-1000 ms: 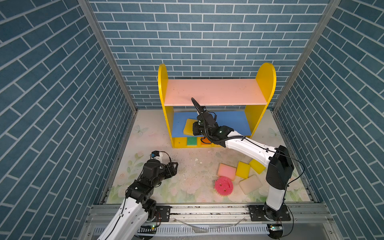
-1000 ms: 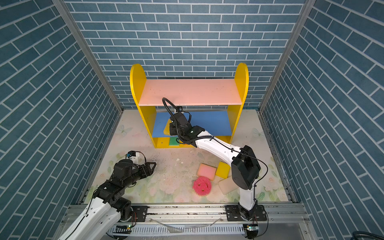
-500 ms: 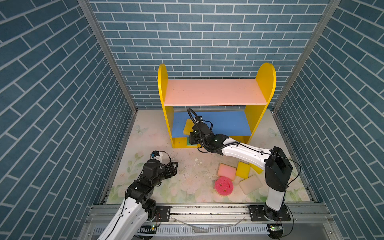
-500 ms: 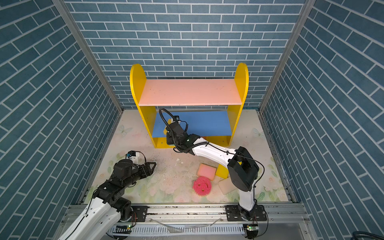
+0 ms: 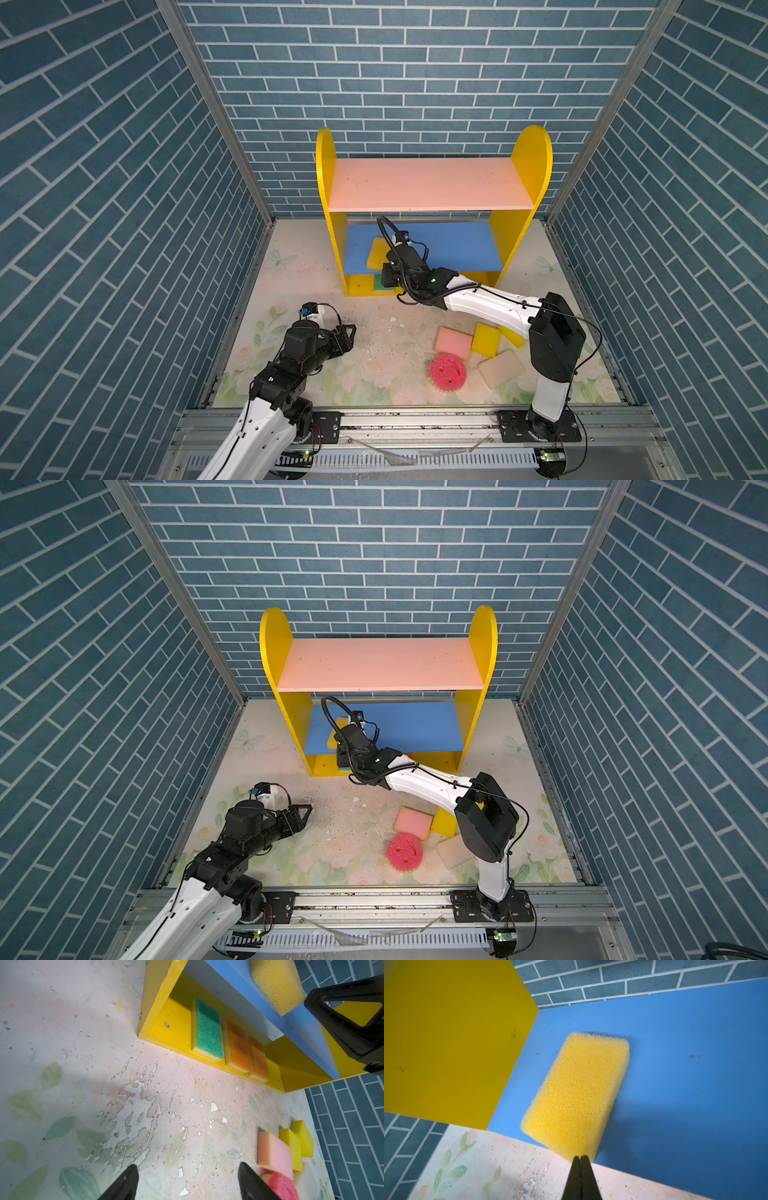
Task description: Place and organize the cleaning sponges onto the shelf
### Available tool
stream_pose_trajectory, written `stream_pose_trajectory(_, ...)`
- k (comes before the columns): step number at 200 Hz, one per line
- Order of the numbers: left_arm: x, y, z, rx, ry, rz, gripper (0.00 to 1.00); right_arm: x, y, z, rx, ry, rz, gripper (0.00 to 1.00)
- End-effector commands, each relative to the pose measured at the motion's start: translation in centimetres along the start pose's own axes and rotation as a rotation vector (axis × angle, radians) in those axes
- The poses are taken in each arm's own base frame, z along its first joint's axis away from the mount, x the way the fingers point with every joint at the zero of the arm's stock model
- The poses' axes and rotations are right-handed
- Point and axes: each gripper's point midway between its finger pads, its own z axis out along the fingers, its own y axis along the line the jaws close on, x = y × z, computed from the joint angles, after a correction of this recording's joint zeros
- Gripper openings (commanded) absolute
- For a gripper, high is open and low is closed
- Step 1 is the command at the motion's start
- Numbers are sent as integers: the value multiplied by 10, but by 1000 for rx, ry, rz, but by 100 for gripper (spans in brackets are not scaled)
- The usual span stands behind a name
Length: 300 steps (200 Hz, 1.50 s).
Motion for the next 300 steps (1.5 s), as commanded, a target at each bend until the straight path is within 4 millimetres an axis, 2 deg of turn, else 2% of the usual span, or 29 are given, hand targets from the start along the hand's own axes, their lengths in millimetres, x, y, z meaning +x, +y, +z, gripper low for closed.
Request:
stream_pose_trajectory(1, 6, 6, 1, -8, 8, -9, 77, -18, 0, -10, 4, -44, 16, 0)
stream_pose_trajectory(43, 9, 9, 1, -22, 17, -4, 77, -7, 12, -12, -16, -6, -3, 0)
stream_pose_trajectory(83, 5, 5, 1, -17, 18, 12, 77, -3, 7, -9, 9, 4, -10, 0)
stream_pose_trajectory(117, 6, 4, 1, -12, 23, 14, 77, -8, 7, -5, 17, -5, -20, 0)
stream_pose_trajectory(184, 8, 8, 0, -25, 22, 7, 77, -22, -8, -3, 38, -22, -15, 0)
stream_pose_trajectory(207, 8, 8, 0, -25, 20, 8, 77, -25, -9, -4, 42, -25, -17, 0)
stream_pose_trajectory(224, 8, 9, 0, -27, 17, 7, 77, -27, -2, -9, 26, -22, -25, 0)
stream_pose_trajectory(300, 12, 12, 3, -31, 24, -10, 77, 1, 8, -24, -2, 31, 9, 0)
